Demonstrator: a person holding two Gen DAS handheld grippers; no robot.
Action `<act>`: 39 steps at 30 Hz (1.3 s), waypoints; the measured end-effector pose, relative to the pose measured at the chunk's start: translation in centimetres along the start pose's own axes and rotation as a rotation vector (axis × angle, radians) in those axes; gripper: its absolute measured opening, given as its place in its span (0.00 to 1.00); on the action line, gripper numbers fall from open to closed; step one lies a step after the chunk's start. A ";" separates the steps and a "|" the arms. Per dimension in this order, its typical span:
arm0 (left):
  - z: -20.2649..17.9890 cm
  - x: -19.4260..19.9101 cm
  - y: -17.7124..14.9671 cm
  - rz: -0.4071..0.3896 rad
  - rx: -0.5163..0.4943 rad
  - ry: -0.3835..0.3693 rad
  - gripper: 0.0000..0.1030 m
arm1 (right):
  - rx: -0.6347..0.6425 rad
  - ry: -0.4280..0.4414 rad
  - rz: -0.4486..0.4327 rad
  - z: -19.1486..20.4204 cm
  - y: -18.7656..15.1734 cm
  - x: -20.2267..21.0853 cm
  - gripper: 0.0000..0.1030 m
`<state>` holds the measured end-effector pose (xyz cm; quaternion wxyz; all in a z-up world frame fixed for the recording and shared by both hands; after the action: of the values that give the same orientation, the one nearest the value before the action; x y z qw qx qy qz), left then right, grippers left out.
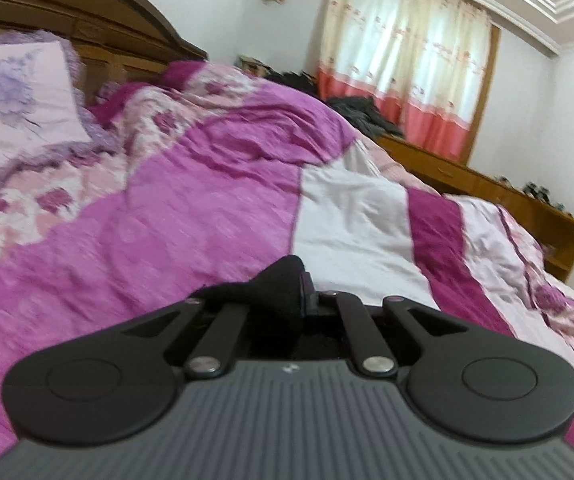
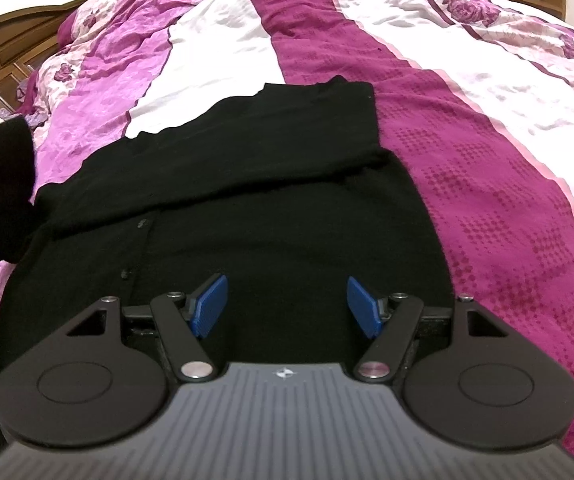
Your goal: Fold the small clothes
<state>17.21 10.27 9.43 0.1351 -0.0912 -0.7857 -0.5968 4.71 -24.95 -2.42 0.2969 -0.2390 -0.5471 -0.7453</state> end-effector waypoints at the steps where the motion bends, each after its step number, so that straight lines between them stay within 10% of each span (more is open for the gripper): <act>1: -0.6 -0.1 -0.6 0.011 -0.008 -0.010 0.06 | -0.004 0.000 -0.002 -0.2 0.0 0.0 0.71; 30: -5.1 -4.2 -14.4 0.390 -0.129 -0.052 0.08 | -0.071 0.022 -0.010 -2.0 -0.8 -0.3 0.71; 35: -5.8 -3.8 -14.5 0.422 -0.138 -0.082 0.39 | -0.072 0.023 -0.011 -2.0 -0.8 -0.3 0.71; 39: -6.1 -3.0 -14.5 0.447 -0.145 -0.068 0.41 | -0.073 0.023 -0.012 -2.1 -0.8 -0.2 0.71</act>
<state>16.26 0.56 -3.20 0.2306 -0.2924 -0.7052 -0.6034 4.25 -26.70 -3.70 0.2899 -0.2378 -0.5174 -0.7693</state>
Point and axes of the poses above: each gripper's, at about its wrist camera, not at the fingertips, and x roughly against the way its jaws point, z to its left, y to its top, the point moved 10 cm from there along -x, roughly the way its jaws point, and after that the axes turned 5 degrees about y, right-handed, at the moved point
